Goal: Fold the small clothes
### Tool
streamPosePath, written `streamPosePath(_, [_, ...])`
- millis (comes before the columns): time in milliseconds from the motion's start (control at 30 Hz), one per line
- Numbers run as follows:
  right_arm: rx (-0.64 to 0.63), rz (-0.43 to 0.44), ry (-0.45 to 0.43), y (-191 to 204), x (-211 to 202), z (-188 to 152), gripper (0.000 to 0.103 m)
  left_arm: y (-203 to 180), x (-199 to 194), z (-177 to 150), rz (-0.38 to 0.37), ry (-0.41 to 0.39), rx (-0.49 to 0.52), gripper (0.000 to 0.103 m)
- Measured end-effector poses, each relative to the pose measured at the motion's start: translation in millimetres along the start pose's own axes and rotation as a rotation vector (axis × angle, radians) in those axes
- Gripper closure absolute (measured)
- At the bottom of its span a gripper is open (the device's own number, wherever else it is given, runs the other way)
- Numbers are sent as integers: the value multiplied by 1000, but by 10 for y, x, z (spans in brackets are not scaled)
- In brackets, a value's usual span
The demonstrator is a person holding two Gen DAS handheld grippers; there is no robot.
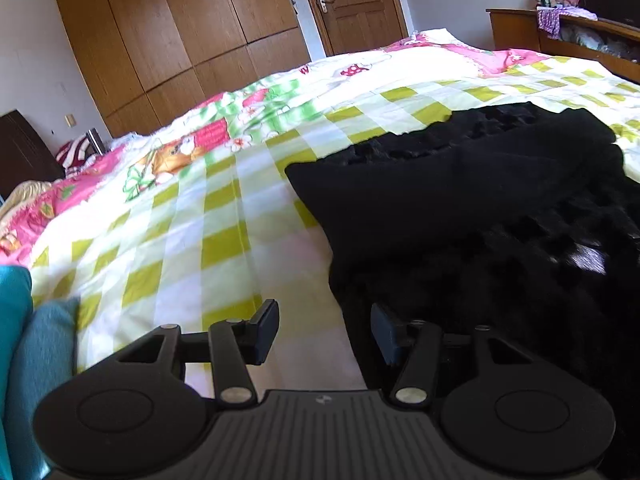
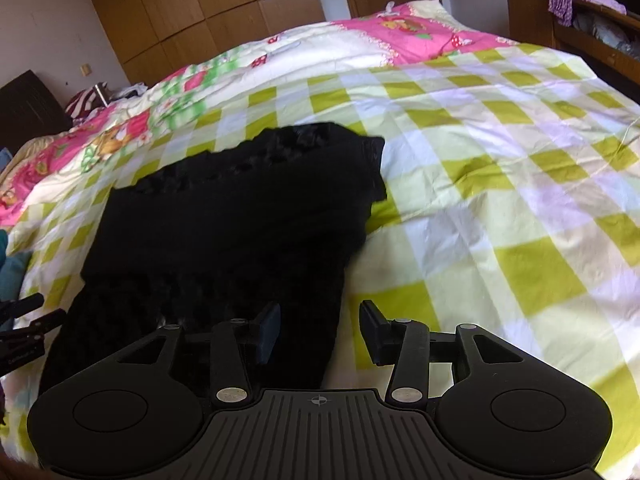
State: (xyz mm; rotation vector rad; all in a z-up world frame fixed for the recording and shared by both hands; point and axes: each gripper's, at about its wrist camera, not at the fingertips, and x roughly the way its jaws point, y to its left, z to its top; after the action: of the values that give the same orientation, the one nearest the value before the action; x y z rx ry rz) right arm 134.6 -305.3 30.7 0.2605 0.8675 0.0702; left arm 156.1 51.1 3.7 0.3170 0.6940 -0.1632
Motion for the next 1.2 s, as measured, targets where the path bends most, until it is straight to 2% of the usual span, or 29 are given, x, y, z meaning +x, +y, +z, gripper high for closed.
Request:
streamPosePath(200, [61,128,168,44,-280,-593,56,0,-571,-443,-130,103,-93,38])
streamPosePath(300, [31,137,230,151,-362,-812,56,-8,-713,-630,-135,143,-124,38])
streamPosePath(433, [-153,121,184,454,-667,-996,55,11,-814,-817,-119,171,-171,38])
streamPosePath(533, [-323,104,191,734,-792,-1191,55,0,-881,-877,-120,161,-192,38])
streamPosePath(633, [-524,25,222,975,-748,-1416,56,6,-904,-901,-125,140,-197,38])
streamPosePath(733, [-644,11,275,1131,-682,-1573,57,22,-934,-919,-135,115,-206,38])
streamPosePath(800, [-712,0,261,1201,-704,-1648,57,21,-963,-923,-133,98,-202,38])
streamPosePath(867, [-777,-63,239,1265,-669,-1716,60,24,-986,-939,-134,83,-199,38])
streamPosePath(900, [-787,-86,233,1271,-633,-1733,61,17,-982,-947,-136,83,-198,38])
streamPosePath(933, [-782,-106,236,1248,-590,-1728,68,7,-980,-954,-136,83,-194,38])
streamPosePath(967, [-759,-131,244,1220,-560,-1716,84,-16,-981,-960,-134,79,-183,38])
streamPosePath(1067, [-626,-154,243,1071,-664,-1610,91,-70,-1029,-986,-116,67,-137,38])
streamPosePath(1200, [-452,-164,263,838,-850,-1475,92,-75,-1028,-1072,-132,102,-124,38])
